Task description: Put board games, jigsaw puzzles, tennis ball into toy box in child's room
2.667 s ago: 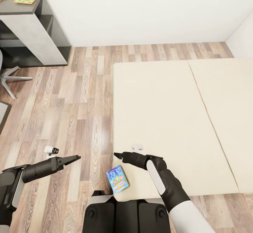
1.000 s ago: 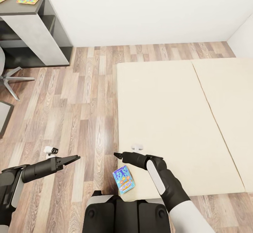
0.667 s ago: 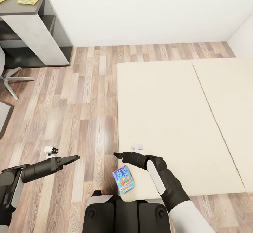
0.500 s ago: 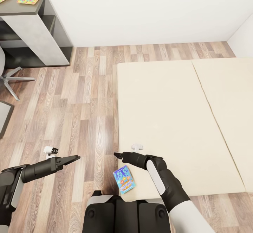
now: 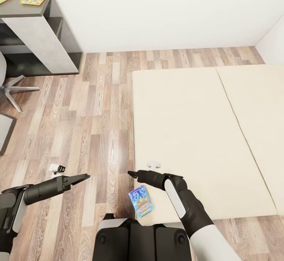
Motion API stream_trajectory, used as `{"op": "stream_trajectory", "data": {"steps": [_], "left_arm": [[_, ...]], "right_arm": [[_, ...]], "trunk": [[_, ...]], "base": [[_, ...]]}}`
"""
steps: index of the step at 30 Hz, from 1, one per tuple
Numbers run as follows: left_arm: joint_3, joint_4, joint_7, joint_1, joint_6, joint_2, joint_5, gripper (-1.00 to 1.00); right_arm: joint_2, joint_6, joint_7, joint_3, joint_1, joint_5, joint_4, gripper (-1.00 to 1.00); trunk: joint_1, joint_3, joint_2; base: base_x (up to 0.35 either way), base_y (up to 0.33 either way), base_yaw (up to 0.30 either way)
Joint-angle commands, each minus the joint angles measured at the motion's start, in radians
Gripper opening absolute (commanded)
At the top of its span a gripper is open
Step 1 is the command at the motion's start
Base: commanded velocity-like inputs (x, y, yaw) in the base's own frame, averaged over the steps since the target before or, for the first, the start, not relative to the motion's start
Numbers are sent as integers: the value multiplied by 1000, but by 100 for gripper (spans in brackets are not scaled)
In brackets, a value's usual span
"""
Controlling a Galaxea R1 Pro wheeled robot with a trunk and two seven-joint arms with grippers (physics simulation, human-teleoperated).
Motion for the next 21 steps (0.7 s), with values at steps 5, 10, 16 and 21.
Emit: {"op": "stream_trajectory", "data": {"steps": [5,10,16,21], "left_arm": [[0,0,-4,-1,11,0,-1,100],[0,0,-4,-1,11,0,-1,100],[-1,0,-4,-1,11,0,-1,100],[0,0,-4,-1,11,0,-1,100]], "right_arm": [[0,5,2,-1,0,0,-1,100],[0,5,2,-1,0,-1,-1,100],[0,5,2,-1,0,-1,-1,100],[0,5,2,-1,0,-1,-1,100]], "trunk": [[1,-1,-2],[1,-1,-2],[1,-1,-2],[1,-1,-2]], "base": [[0,110,0],[0,102,0],[0,118,0],[0,105,0]]}}
